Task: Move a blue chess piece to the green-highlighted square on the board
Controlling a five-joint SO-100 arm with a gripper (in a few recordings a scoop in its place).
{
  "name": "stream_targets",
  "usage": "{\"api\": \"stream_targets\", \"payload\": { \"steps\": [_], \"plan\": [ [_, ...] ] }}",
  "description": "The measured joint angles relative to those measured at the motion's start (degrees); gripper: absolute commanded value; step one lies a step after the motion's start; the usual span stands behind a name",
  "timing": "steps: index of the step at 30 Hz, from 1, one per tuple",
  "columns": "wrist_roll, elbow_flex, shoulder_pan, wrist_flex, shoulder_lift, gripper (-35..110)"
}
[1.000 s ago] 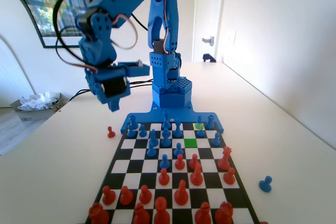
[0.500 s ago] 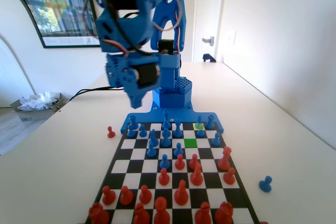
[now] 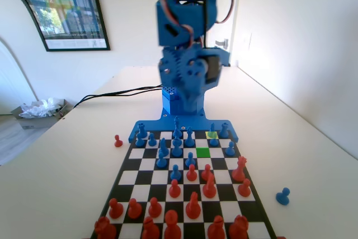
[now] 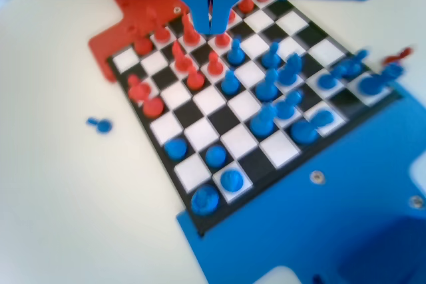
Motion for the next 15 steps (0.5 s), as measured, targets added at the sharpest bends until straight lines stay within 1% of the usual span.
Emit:
{"api": "stream_targets", "payload": {
  "steps": [8,15],
  "plan": [
    [2.81,7.56,-4.75,-3.43,5.98,1],
    [4.57,10.99,-4.66,-7.38,6.06,1]
  ]
}}
